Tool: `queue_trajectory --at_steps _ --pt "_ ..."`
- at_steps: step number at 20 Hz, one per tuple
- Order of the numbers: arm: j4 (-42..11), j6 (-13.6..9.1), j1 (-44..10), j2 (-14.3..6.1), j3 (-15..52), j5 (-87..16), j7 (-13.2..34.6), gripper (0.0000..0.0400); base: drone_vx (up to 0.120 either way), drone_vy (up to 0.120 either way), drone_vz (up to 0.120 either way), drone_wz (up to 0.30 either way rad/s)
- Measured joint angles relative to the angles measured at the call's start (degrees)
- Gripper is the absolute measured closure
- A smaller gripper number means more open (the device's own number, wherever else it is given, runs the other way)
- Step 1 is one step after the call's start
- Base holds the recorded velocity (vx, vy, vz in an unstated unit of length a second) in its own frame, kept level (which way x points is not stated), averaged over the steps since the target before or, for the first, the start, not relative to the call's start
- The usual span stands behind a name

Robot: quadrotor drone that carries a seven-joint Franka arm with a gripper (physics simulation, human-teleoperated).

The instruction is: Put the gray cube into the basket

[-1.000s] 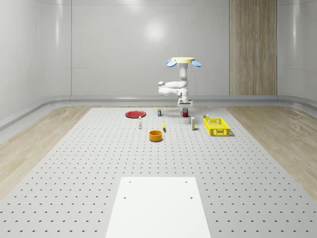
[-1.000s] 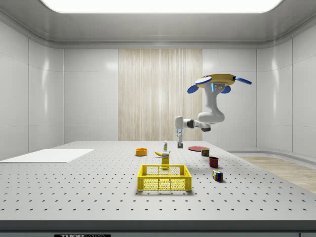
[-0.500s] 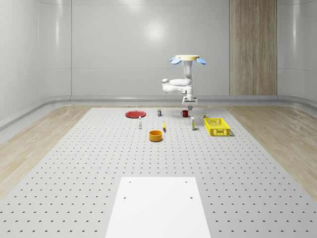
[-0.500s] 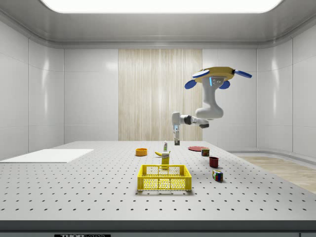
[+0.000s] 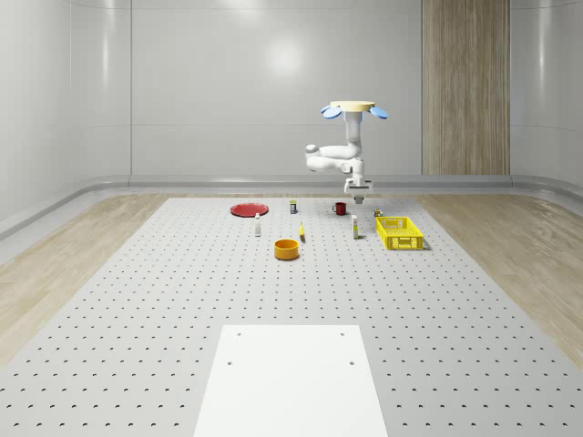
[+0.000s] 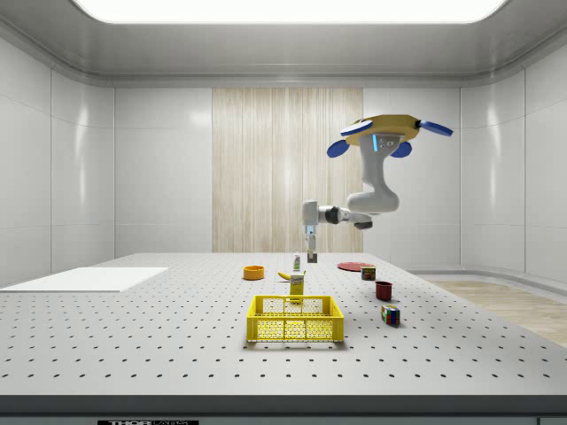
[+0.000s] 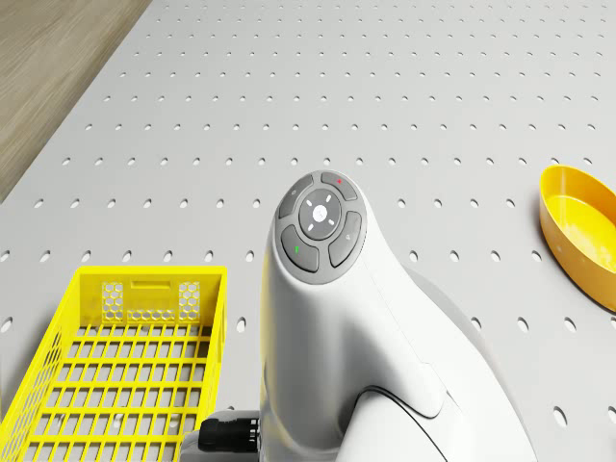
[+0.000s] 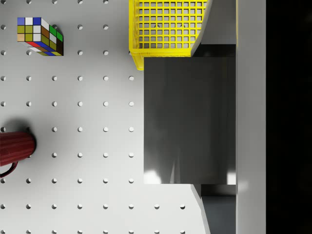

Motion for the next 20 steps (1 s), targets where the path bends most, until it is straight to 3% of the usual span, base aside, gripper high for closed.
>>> queue_trajectory --at_steps 11,18,20 --pt "0.1 1.1 -0.3 -1.2 0.2 0.5 0.3 0.0150 0.120 0.120 -0.084 0.000" --pt "0.1 1.7 -0.5 -1.8 0.2 0.8 0.4 0.0150 0.120 0.120 -0.011 0.000" --pt "0.1 1.9 -0.5 -2.0 0.3 0.9 0.4 0.0150 0.020 0.040 -0.020 0.000"
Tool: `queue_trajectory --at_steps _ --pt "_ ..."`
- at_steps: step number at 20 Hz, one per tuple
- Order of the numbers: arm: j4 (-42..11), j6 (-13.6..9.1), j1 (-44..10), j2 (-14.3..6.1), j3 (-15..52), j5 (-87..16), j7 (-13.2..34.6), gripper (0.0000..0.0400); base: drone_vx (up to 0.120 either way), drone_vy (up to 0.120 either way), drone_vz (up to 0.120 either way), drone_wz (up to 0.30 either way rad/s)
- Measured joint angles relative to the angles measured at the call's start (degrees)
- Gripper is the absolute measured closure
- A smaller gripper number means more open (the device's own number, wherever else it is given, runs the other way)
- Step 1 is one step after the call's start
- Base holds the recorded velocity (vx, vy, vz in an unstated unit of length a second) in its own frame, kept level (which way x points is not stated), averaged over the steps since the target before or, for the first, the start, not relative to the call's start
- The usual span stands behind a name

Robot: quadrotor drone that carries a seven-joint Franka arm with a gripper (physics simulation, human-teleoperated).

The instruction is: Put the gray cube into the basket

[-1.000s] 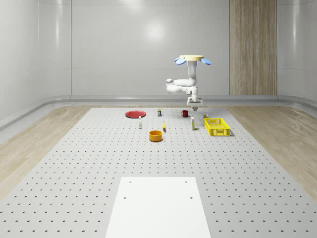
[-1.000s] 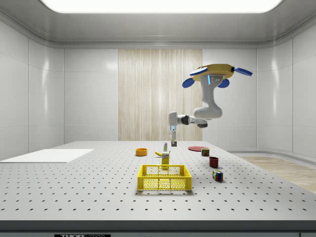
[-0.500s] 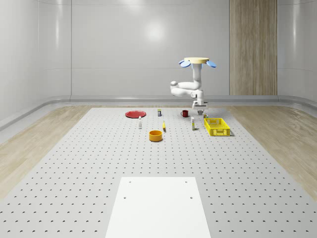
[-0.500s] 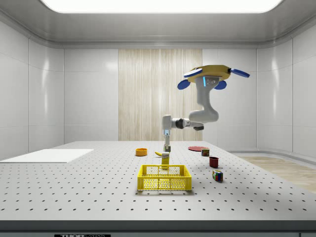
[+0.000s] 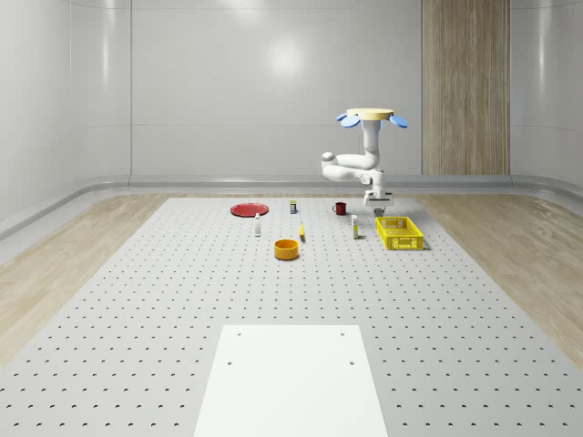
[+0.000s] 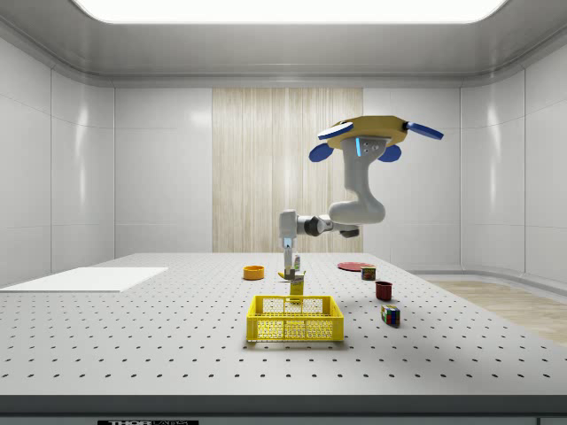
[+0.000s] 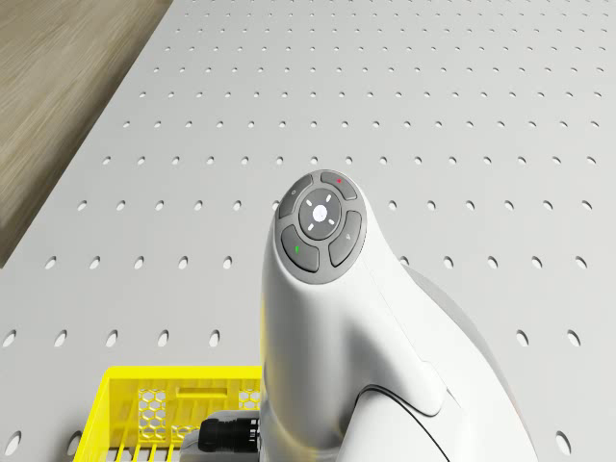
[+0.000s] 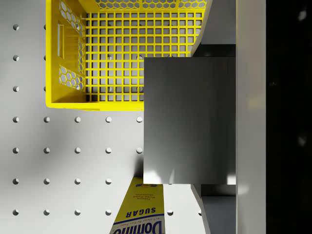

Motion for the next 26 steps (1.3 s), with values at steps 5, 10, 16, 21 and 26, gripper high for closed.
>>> queue_trajectory --at_steps 5,10,16,21,26 --pt "0.0 0.4 -0.1 -0.4 0.1 0.2 0.1 0.0150 0.000 0.120 0.000 0.000" --pt "0.0 0.8 -0.2 -0.8 0.1 0.3 0.2 0.0150 0.000 0.120 -0.104 0.000" --pt "0.1 1.2 -0.3 -1.3 0.2 0.5 0.3 0.0150 0.000 0.120 -0.067 0.000" --pt "0.1 1.5 -0.4 -1.6 0.2 0.7 0.3 0.0150 0.000 0.120 -0.096 0.000" --pt "0.1 1.8 -0.5 -1.9 0.1 0.7 0.4 0.0150 0.000 0.072 -0.072 0.000"
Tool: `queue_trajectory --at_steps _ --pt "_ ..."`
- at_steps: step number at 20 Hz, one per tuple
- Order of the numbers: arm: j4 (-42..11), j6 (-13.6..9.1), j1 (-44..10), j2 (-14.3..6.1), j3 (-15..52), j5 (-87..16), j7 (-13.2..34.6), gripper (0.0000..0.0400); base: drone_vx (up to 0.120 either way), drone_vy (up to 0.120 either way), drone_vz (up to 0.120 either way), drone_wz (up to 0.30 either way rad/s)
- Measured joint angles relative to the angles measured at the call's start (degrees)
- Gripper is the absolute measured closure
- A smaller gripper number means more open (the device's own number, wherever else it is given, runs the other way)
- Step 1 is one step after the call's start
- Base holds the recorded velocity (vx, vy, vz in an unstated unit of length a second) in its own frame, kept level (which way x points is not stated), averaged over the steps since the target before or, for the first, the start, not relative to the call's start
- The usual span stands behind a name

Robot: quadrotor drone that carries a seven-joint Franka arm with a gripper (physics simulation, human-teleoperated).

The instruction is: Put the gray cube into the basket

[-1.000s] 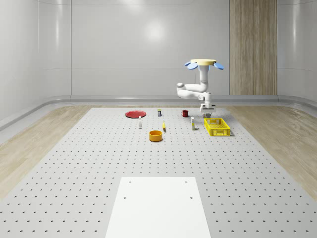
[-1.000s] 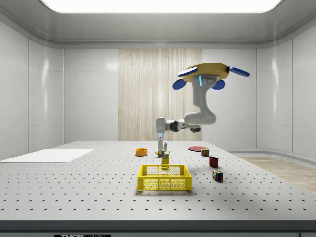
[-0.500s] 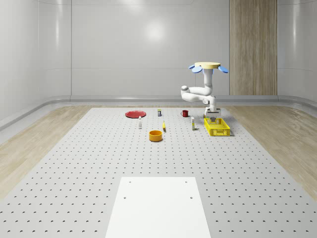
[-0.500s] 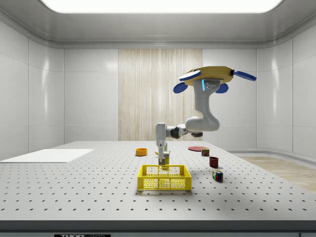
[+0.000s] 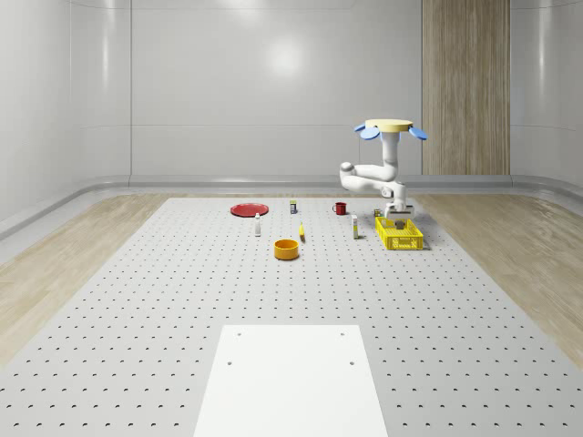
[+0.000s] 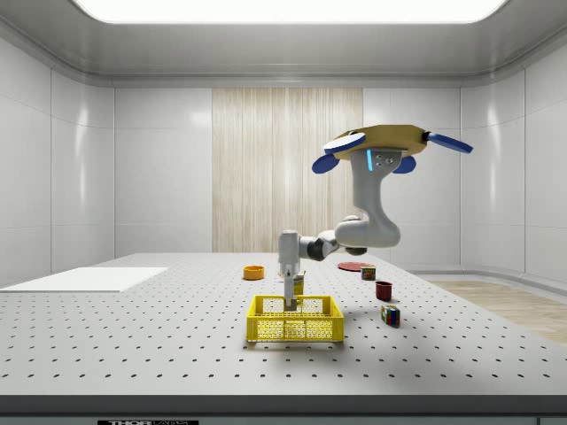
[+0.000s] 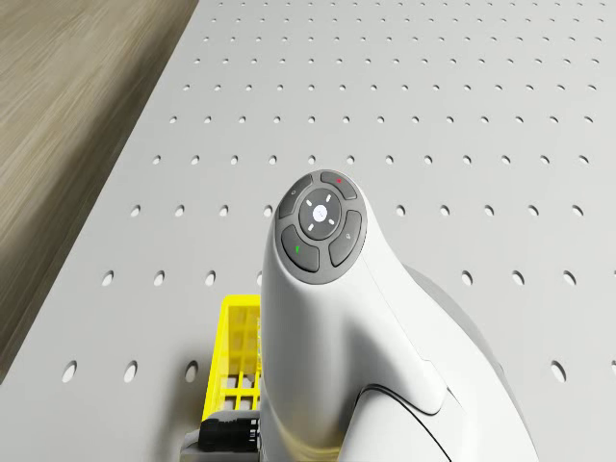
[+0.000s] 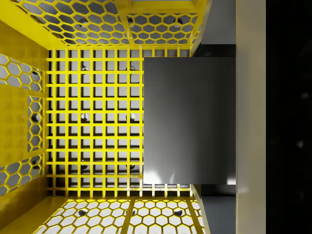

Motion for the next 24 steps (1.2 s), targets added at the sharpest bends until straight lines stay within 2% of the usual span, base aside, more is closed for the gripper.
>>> queue_trajectory --at_steps 15,19,24 --pt "2.9 4.2 -1.7 -0.3 -9.5 -8.7 0.0 0.0150 0.000 0.000 0.000 0.000" --pt "3.3 4.6 -1.9 -0.1 -10.6 -9.8 0.0 0.0060 0.000 0.000 0.000 0.000" --pt "2.4 3.4 -1.3 0.0 -8.4 -7.9 -0.1 0.0017 0.000 0.000 0.000 0.000"
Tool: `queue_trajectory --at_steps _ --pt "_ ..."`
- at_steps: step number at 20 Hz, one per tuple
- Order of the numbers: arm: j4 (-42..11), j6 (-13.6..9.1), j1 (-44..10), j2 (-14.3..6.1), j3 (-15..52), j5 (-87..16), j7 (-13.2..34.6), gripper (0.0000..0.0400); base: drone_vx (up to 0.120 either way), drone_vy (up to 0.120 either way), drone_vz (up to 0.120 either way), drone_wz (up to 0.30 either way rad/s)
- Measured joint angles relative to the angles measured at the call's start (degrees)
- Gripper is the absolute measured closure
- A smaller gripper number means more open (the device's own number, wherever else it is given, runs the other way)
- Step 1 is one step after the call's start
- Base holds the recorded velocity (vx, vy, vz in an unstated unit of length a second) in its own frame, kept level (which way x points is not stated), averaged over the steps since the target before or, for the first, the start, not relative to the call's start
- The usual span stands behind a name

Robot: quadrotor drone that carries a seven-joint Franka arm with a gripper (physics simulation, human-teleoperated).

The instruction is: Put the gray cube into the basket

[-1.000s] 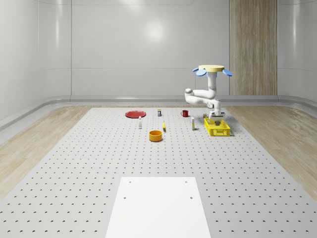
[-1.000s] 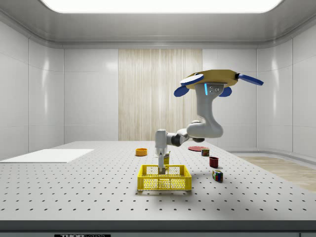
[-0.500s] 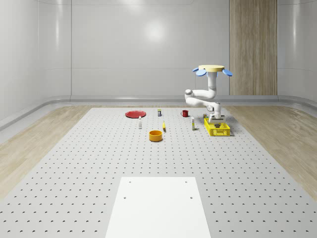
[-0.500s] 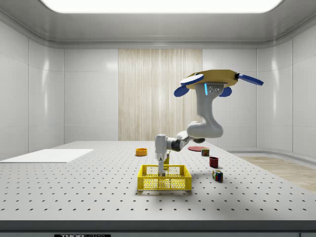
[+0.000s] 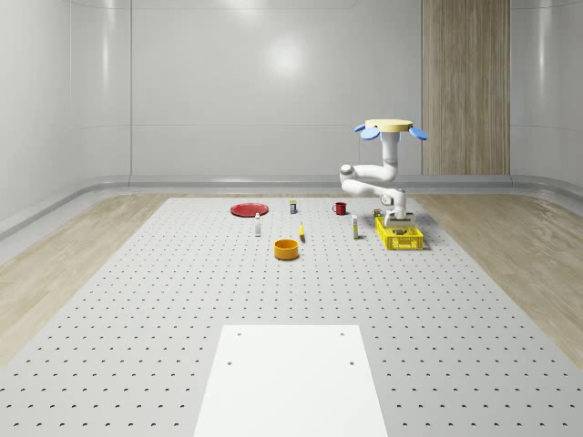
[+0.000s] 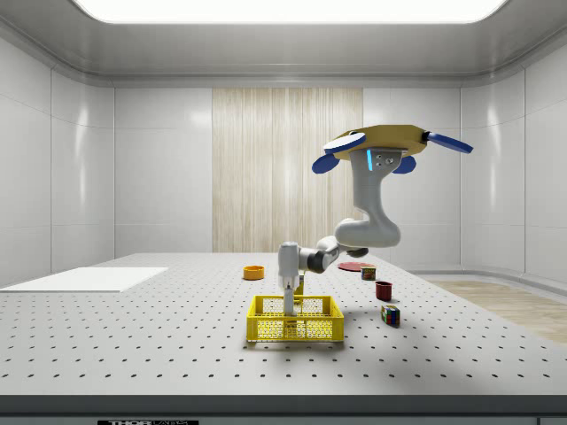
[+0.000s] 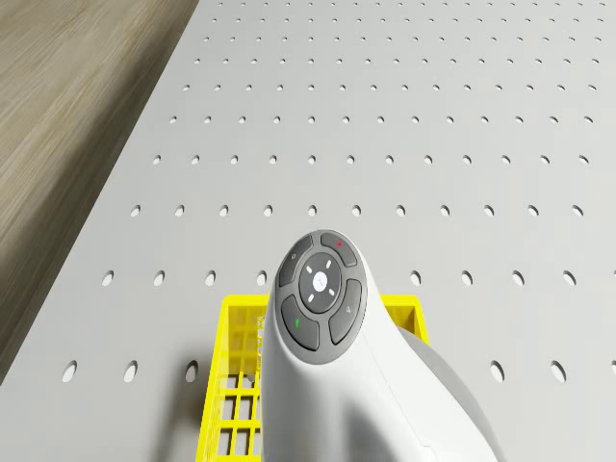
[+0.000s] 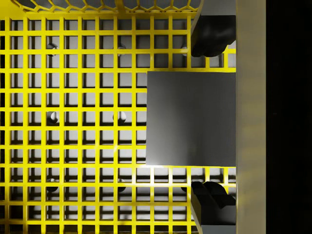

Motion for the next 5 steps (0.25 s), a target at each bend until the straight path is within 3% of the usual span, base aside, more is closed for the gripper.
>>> queue_trajectory --at_steps 5 --pt "-0.9 -1.1 0.5 0.0 2.5 2.3 0.0 0.0005 0.000 0.000 0.000 0.000"
